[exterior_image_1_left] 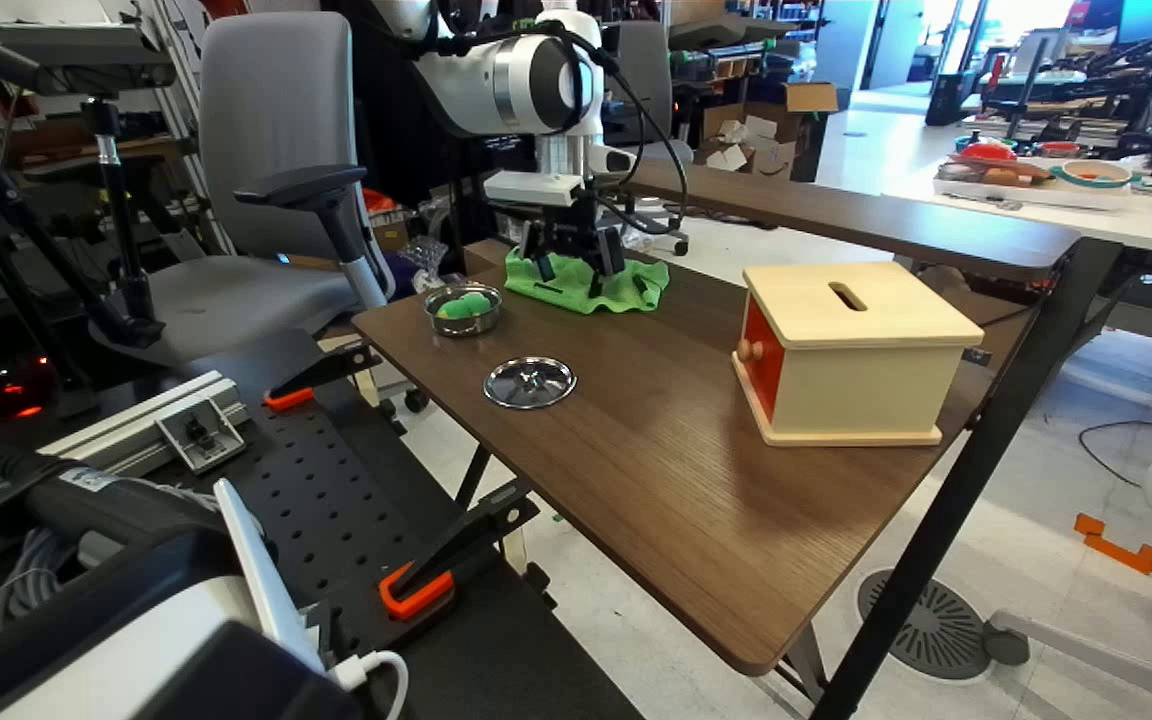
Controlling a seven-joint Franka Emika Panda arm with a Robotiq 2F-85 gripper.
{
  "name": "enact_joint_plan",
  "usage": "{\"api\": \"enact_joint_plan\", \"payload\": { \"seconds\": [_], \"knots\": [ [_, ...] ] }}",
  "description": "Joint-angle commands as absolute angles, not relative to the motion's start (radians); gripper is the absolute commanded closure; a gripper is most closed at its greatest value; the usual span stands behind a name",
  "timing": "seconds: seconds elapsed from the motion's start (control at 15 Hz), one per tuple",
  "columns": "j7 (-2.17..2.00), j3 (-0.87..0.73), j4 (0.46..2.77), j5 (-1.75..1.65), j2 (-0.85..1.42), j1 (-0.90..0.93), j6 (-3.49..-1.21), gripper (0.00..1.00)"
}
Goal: Move the green towel to the right
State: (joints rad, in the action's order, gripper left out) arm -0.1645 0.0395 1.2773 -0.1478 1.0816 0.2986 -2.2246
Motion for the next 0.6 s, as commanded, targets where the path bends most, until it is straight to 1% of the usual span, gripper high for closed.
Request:
{"api": "enact_joint_plan", "payload": {
  "seconds": [0.0, 0.53],
  "knots": [
    [-0.127, 0.047, 1.33, -0.134, 1.084, 0.273, -2.233, 0.0],
    [-0.112, 0.024, 1.488, -0.138, 1.0, 0.209, -2.256, 0.0]
  ]
}}
